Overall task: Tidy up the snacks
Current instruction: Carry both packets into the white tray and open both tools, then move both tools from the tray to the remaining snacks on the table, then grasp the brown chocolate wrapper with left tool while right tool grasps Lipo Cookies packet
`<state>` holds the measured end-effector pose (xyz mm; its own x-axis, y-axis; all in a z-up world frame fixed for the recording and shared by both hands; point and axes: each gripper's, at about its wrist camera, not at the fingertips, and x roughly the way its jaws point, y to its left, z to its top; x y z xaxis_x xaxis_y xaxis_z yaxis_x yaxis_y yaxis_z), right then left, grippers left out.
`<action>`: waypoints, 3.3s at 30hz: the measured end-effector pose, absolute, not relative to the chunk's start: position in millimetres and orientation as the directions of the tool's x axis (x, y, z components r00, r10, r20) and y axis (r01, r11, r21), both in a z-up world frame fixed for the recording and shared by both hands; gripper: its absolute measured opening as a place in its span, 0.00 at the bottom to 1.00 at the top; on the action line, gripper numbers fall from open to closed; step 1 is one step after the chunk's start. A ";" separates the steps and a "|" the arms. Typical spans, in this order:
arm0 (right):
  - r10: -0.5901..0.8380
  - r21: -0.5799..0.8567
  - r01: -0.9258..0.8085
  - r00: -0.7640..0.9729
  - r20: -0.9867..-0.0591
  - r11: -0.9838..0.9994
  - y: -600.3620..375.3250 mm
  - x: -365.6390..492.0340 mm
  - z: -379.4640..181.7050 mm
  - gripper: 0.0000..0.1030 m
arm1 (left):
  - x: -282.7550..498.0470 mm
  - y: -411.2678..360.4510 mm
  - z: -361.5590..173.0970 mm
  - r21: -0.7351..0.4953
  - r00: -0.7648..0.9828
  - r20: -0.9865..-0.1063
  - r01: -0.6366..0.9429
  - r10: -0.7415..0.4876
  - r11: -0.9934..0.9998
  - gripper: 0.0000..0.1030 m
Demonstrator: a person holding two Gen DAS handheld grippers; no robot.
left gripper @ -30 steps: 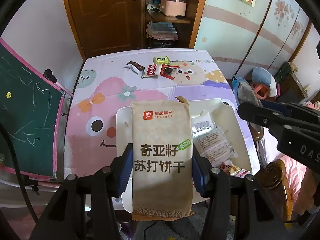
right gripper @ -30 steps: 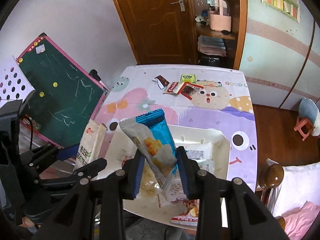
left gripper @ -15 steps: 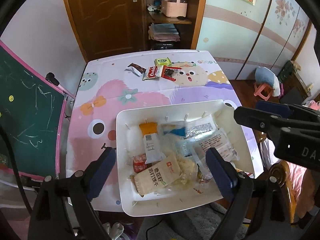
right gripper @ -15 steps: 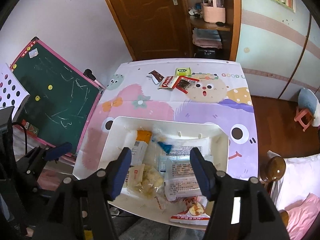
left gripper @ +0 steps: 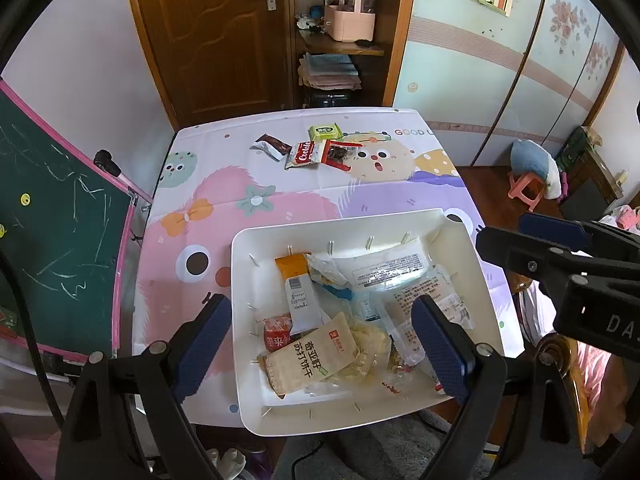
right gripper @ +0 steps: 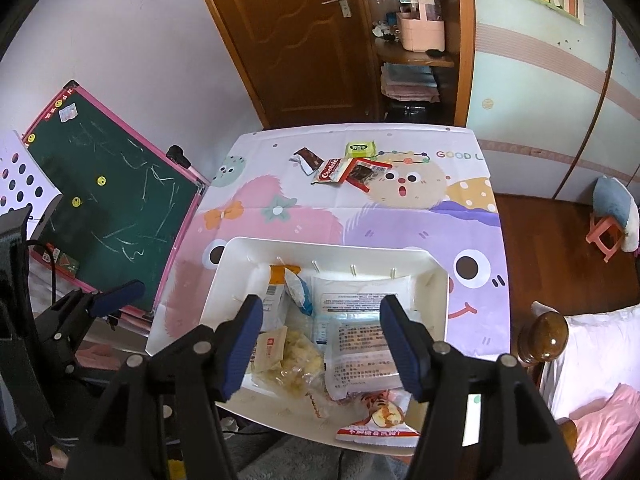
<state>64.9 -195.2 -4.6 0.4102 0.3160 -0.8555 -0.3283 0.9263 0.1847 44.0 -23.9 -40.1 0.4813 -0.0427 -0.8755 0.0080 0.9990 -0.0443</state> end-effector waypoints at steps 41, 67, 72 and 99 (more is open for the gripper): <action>0.295 0.173 -0.307 0.413 -0.862 0.936 -166.2 188.0 -1.6 0.59 | 176.1 46.2 -16.8 -0.038 0.516 -0.856 -0.017 -0.024 0.999 0.88; 0.271 0.178 -0.417 0.173 -0.947 0.891 -87.0 405.5 -185.8 0.59 | 449.6 104.8 -197.8 -0.177 0.305 -0.947 -0.225 -0.103 0.958 0.88; 0.279 0.173 -0.464 0.169 -0.946 0.869 -79.3 410.8 -205.4 0.59 | 462.7 101.8 -235.4 -0.221 0.257 -0.955 -0.290 -0.147 0.931 0.88; 0.369 0.210 -0.641 0.123 -0.921 0.738 -50.9 363.7 -196.9 0.07 | 437.9 96.7 -263.5 -0.215 0.223 -0.964 -0.348 -0.142 0.913 0.08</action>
<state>363.7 -50.9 -196.9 0.1230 0.3690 -0.9213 -0.6408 0.7384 0.2102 437.9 96.7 -263.5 0.2230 -0.1421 -0.9644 -0.3476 0.9127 -0.2148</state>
